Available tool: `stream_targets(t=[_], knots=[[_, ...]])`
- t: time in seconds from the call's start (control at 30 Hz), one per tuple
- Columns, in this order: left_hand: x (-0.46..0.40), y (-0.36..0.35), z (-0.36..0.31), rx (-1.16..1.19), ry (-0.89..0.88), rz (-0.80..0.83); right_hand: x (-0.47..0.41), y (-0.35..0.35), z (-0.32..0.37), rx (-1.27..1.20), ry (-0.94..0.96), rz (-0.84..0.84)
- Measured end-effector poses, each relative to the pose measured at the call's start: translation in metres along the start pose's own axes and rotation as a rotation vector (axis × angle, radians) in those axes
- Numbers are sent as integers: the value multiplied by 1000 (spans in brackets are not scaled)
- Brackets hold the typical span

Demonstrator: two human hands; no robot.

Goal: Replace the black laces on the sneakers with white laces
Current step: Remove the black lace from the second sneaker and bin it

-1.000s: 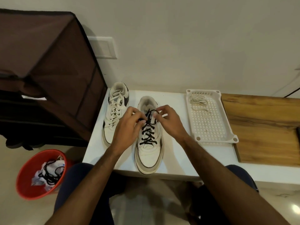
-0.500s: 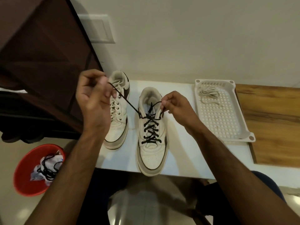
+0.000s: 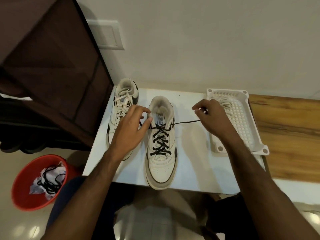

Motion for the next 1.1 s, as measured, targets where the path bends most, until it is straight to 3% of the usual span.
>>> stream_targets(t=[0.07,0.13,0.23,0.3,0.4,0.6,0.73,0.8,0.87,0.97,1.1], knots=[[1,0,-3,-40,-5,-9,5,-11,0,273,4,68],[1,4,-9,-107,-54,-34,11,-14,16,358,62,-20],[0,2,-21,-232,-171,-2,16,-15,52,158,255,-70],[2,-11,-26,-321,-250,65,18,-25,64,39,272,61],[1,-24,-25,-335,-252,58,22,-39,67,54,284,184],[-5,-22,-8,144,26,-79,17,-37,58,-110,158,187],[2,-19,16,845,444,-259,17,-40,52,-213,58,227],[7,-18,18,1027,551,-309,18,-42,50,-262,23,253],[6,-11,8,655,406,-266,18,-43,50,-287,11,266],[-3,-13,-11,-77,-2,-143,18,-42,50,-282,33,254],[-5,-27,-19,-265,-82,-2,19,-43,50,-279,47,243]])
Point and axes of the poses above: each hand's wrist, its own x-axis away from the middle knuckle, its own y-axis out of the back of the hand, z = x × y, the point moved 5 cm from there along -x, towards the middle knuckle, and after that the axes turned 12 degrees about x, right-handed, at the moved point
